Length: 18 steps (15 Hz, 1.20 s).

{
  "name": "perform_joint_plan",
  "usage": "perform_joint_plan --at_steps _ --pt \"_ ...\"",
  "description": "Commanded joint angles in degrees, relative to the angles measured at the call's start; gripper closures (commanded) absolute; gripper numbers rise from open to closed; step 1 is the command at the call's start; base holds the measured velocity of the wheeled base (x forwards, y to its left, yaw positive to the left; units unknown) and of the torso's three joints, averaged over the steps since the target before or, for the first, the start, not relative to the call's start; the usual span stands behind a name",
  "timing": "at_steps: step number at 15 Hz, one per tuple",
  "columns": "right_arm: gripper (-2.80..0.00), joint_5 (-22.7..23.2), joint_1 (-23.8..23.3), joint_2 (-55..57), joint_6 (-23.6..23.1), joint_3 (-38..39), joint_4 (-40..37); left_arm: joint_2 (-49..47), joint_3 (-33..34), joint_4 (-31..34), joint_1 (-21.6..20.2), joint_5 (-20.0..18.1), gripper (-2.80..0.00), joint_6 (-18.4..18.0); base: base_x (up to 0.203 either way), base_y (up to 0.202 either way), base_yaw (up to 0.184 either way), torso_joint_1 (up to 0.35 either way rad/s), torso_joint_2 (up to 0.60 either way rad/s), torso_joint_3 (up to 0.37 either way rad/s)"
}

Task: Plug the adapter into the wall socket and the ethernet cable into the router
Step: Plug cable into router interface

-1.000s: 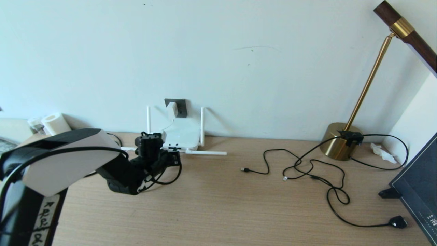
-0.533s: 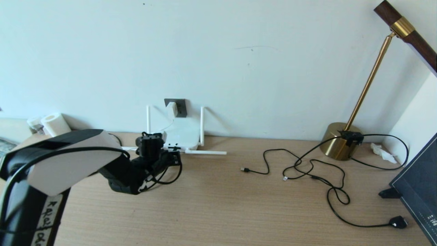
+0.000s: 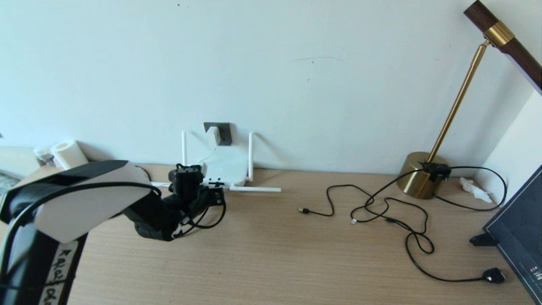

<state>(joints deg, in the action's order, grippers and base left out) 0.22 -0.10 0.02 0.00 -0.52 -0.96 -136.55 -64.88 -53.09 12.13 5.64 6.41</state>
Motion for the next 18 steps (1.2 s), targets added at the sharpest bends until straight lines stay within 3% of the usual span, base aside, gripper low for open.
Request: perform_joint_plan --at_steps 1,18 --pt "-2.80 0.04 0.01 -0.02 0.00 0.00 0.00 0.32 0.02 -0.35 0.00 0.07 0.00 0.00 0.000 0.000 0.000 0.000 0.00 0.000" --pt "-2.80 0.04 0.01 -0.02 0.00 0.00 0.00 -0.21 0.10 -1.66 0.08 -0.28 0.00 1.32 0.000 0.000 0.000 0.000 0.00 0.000"
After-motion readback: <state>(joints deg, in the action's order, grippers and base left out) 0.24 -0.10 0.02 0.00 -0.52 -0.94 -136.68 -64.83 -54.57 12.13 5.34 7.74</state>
